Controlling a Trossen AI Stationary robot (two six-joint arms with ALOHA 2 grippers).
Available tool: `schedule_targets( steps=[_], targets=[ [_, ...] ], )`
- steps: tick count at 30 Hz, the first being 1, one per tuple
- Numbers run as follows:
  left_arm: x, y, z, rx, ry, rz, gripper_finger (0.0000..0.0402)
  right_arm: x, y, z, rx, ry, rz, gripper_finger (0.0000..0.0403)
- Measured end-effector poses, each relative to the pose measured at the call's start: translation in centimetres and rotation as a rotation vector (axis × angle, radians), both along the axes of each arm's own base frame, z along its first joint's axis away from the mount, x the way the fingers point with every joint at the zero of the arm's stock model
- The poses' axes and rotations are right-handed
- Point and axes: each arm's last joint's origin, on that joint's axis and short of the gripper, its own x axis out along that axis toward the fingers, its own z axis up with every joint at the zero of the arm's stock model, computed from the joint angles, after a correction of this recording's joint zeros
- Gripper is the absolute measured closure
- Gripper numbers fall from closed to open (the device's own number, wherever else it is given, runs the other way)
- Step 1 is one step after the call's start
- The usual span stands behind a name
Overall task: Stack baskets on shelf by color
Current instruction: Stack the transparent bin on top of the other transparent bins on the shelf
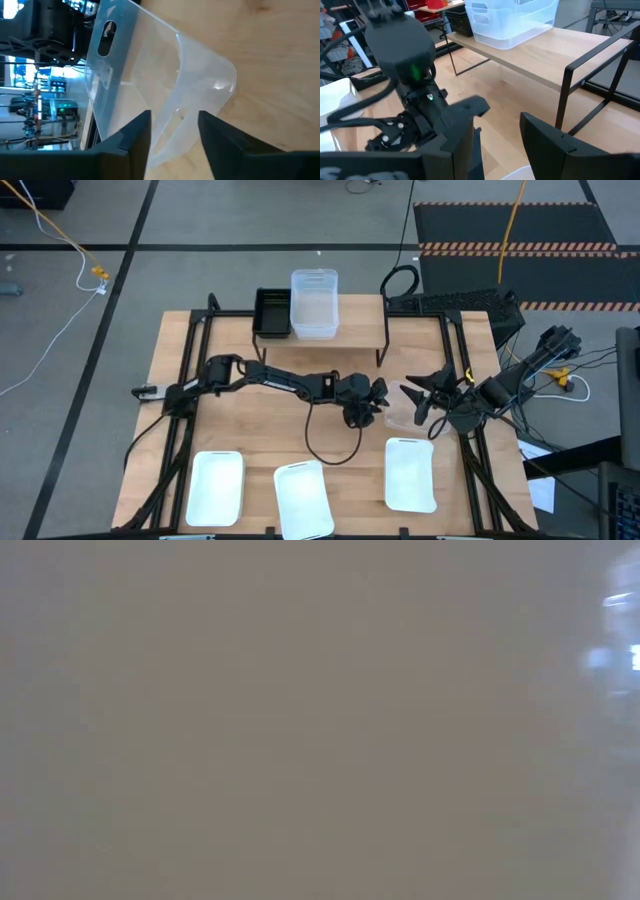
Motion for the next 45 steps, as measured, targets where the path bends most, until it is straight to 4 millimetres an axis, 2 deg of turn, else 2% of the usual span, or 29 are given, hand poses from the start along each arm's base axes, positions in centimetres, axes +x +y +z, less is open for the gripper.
schedule_targets(
  steps=[10,15,19,24,31,34,37,42,45],
  targets=[
    [0.1,-0.2,0.1,-0.005,-0.008,-0.002,0.036,0.0,0.0,0.0,0.001,-0.002,0.001,0.0248],
    [-0.1,-1.7,-0.3,0.015,0.022,0.008,0.0396,0.0,0.0,0.0,0.001,-0.003,0.001,0.0248],
    [-0.5,-3.1,-0.2,0.036,0.064,0.007,0.0393,0.0,0.0,0.0,0.002,-0.002,0.002,0.0248],
    [-1.4,-4.2,1.5,-0.021,0.106,0.031,0.0398,0.0,0.0,0.0,0.0,-0.002,0.003,0.0248],
    [-2.7,-5.0,6.0,-0.128,0.076,0.102,0.0396,0.3,0.2,0.4,-0.004,-0.027,0.019,0.0248],
    [-3.7,-5.4,7.3,-0.158,0.116,0.119,0.0399,0.3,0.3,0.5,-0.002,-0.031,0.024,0.0248],
    [-4.5,-5.7,7.7,-0.181,0.175,0.137,0.0396,0.3,0.4,0.5,0.0,-0.036,0.028,0.0248],
    [-5.5,-6.3,7.0,-0.146,0.295,0.15,0.0398,0.4,0.5,0.7,-0.008,-0.044,0.035,0.0248],
    [-5.6,-6.4,6.9,-0.094,0.297,0.206,0.0378,0.5,0.5,0.8,-0.012,-0.052,0.041,0.0248]
  ],
)
